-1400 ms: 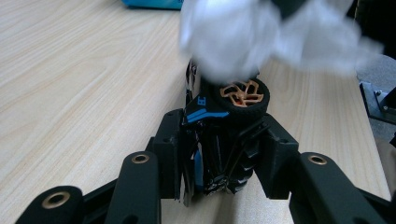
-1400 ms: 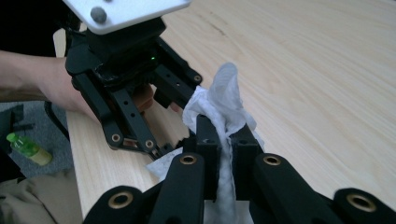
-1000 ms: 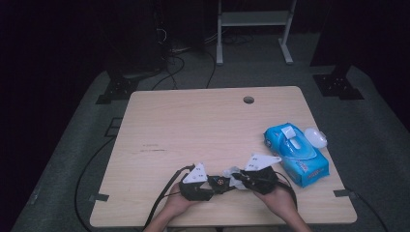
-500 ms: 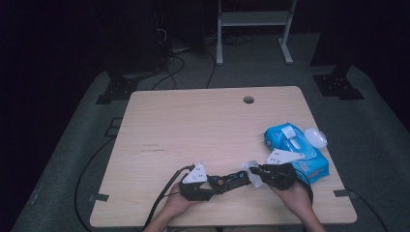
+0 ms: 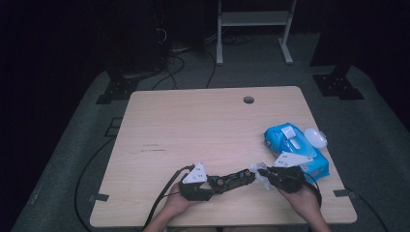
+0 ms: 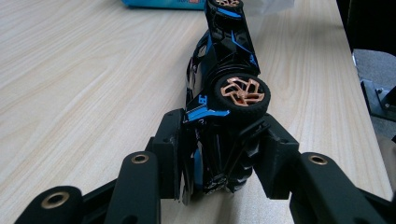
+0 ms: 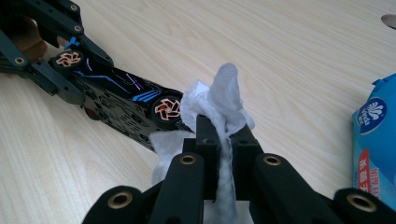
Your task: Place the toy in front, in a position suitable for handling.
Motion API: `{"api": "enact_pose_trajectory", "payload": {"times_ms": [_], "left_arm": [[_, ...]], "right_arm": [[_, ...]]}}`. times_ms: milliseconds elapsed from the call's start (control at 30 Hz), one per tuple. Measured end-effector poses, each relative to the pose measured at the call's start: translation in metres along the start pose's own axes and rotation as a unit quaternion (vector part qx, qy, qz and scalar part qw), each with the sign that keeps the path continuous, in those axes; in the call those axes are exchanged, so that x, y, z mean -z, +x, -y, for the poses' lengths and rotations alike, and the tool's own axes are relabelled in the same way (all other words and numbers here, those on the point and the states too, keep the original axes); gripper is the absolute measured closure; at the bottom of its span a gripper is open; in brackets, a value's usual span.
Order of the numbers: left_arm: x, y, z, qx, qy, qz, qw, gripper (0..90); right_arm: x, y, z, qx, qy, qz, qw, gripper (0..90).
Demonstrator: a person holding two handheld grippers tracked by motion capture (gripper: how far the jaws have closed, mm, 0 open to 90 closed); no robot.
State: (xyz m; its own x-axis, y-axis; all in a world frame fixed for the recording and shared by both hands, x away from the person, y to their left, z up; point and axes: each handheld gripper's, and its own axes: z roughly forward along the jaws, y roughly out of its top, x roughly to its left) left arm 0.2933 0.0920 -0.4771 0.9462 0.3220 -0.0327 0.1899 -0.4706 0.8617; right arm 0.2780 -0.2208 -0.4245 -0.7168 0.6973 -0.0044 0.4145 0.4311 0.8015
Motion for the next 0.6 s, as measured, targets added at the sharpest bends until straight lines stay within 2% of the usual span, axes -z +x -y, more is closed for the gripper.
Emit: {"api": "enact_pose_trajectory", "payload": {"times_ms": [100, 233, 367, 500, 600], "left_arm": [[0.0, 0.0, 0.0, 0.001, 0.0, -0.001, 1.0, 57.6], [0.0, 0.0, 0.0, 0.003, -0.002, 0.0, 1.0, 57.6], [0.0, 0.0, 0.0, 0.0, -0.001, -0.001, 1.0, 57.6], [0.0, 0.0, 0.0, -0.001, 0.0, -0.001, 1.0, 57.7], [0.0, 0.0, 0.0, 0.0, -0.001, 0.0, 1.0, 57.6]], "right_arm": [[0.004, 0.002, -0.005, 0.002, -0.013, -0.003, 0.9999, 85.0], [0.003, 0.011, -0.013, 0.015, -0.03, -0.019, 0.9992, 84.9], [-0.006, 0.018, -0.014, 0.025, -0.017, -0.028, 0.9991, 84.9], [-0.006, 0.011, -0.008, 0.011, -0.014, -0.03, 0.9994, 84.9], [-0.002, 0.004, -0.005, 0.005, -0.007, -0.011, 0.9999, 84.9]]}}
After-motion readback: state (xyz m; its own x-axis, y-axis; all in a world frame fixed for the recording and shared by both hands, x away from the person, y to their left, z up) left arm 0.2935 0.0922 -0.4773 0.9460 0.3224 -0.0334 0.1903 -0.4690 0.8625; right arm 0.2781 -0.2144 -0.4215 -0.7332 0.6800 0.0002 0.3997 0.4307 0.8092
